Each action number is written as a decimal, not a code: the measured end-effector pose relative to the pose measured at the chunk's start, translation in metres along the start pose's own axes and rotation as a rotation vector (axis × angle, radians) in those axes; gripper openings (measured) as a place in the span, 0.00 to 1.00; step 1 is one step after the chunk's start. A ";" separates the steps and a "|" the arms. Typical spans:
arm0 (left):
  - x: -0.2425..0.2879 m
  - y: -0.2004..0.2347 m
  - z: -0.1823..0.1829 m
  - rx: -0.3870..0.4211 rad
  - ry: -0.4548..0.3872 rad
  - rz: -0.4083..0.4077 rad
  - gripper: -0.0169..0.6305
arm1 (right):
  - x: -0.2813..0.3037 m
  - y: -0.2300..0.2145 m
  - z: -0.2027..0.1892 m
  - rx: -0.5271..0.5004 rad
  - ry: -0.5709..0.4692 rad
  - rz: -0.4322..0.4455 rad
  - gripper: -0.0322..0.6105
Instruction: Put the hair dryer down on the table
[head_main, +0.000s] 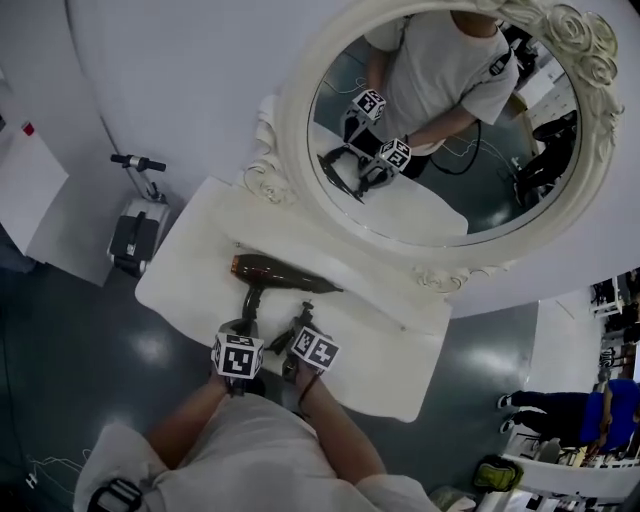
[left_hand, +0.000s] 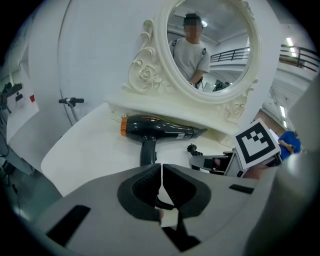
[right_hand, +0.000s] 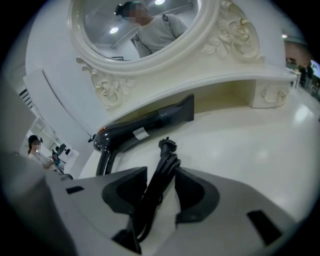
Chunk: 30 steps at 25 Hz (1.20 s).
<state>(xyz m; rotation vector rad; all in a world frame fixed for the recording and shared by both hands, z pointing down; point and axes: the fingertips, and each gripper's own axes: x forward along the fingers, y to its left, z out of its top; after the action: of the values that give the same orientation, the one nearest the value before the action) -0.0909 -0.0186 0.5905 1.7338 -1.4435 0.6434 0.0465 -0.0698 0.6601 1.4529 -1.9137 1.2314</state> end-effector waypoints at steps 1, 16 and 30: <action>-0.001 -0.003 0.001 0.004 -0.003 -0.004 0.05 | -0.001 0.000 0.001 -0.022 -0.002 0.001 0.32; -0.019 -0.086 -0.012 0.038 -0.081 -0.040 0.05 | -0.085 -0.018 0.014 -0.139 -0.211 0.084 0.45; -0.086 -0.199 -0.015 0.113 -0.384 -0.001 0.05 | -0.253 -0.043 0.018 -0.458 -0.508 0.154 0.10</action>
<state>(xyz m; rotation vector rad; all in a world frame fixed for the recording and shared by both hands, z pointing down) 0.0837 0.0551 0.4835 2.0264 -1.6906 0.4101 0.1779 0.0466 0.4725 1.4704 -2.4674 0.4357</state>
